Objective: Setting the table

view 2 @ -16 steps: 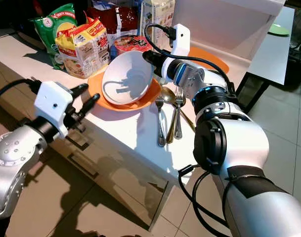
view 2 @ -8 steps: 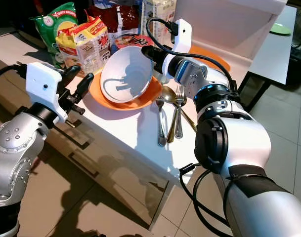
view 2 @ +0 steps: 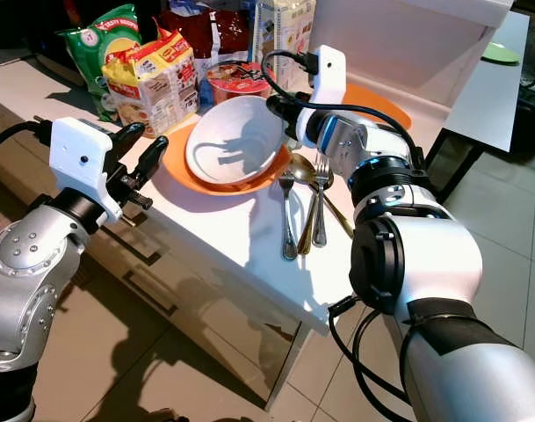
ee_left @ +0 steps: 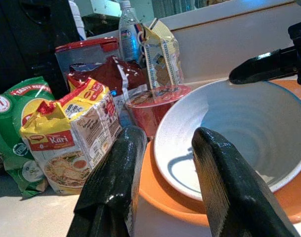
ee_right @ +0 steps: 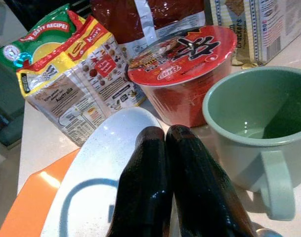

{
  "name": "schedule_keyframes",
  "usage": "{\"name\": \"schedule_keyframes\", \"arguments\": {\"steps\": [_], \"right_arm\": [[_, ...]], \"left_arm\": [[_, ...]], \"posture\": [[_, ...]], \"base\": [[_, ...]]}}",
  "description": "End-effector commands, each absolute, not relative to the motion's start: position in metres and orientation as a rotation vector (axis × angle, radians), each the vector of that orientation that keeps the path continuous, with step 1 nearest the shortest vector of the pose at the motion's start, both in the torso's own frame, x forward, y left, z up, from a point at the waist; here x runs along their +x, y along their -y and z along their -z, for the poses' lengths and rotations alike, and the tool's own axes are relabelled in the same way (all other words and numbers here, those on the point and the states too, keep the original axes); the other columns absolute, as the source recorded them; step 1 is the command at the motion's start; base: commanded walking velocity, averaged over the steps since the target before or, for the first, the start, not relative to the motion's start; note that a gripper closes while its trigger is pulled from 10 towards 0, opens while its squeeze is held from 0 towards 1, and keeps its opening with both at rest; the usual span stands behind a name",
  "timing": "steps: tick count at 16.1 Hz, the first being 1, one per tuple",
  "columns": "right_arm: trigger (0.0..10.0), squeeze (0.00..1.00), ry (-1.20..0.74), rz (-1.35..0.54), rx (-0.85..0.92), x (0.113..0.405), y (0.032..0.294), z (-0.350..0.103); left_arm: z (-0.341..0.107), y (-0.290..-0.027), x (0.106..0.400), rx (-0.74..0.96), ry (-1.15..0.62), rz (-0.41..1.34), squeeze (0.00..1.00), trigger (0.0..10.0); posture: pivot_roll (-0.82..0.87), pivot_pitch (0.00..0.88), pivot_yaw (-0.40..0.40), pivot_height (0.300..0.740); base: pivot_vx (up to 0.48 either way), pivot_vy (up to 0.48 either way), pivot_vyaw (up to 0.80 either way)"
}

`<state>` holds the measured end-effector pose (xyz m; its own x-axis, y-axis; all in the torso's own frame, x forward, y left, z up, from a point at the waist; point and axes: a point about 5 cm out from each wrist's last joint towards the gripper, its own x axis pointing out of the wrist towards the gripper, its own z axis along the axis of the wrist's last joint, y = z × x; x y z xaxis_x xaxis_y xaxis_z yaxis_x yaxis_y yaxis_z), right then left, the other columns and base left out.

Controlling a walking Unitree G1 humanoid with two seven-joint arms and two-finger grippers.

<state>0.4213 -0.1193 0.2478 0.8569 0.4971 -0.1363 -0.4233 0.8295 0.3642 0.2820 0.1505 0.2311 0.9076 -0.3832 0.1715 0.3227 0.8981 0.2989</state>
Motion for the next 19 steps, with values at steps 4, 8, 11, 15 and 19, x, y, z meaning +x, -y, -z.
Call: {"name": "schedule_keyframes", "arguments": {"steps": [4, 8, 11, 15, 19], "right_arm": [[10.0, 1.0, -0.207, -0.423, 0.279, 0.4231, 0.133, -0.2502], [10.0, 1.0, -0.204, -0.407, 0.278, 0.4235, 0.1346, -0.2502], [10.0, 1.0, -0.194, -0.413, 0.31, 0.4238, 0.1347, -0.2542], [10.0, 1.0, -0.197, -0.442, 0.382, 0.423, 0.1327, -0.2539], [10.0, 1.0, -0.214, -0.416, 0.377, 0.423, 0.1342, -0.2499]], "left_arm": [[-0.2298, -0.147, 0.2819, 0.274, 0.223, 0.385, 0.0, 10.0], [-0.2296, -0.1464, 0.2811, 0.281, 0.223, 0.39, 0.0, 10.0], [-0.2299, -0.1463, 0.2807, 0.288, 0.227, 0.394, 0.0, 10.0], [-0.2308, -0.146, 0.2803, 0.29, 0.23, 0.395, 0.0, 10.0], [-0.2307, -0.146, 0.2804, 0.291, 0.229, 0.4, 0.0, 10.0]], "posture": [[0.14, 0.0, -0.051, 0.74], [0.14, 0.0, -0.055, 0.74], [0.14, 0.0, -0.057, 0.74], [0.14, 0.0, -0.058, 0.74], [0.14, 0.0, -0.058, 0.74]], "base": [[0.0, 0.0, 0.0], [0.0, 0.0, 0.0], [0.0, 0.0, 0.0], [0.0, 0.0, 0.0], [0.0, 0.0, 0.0]]}}
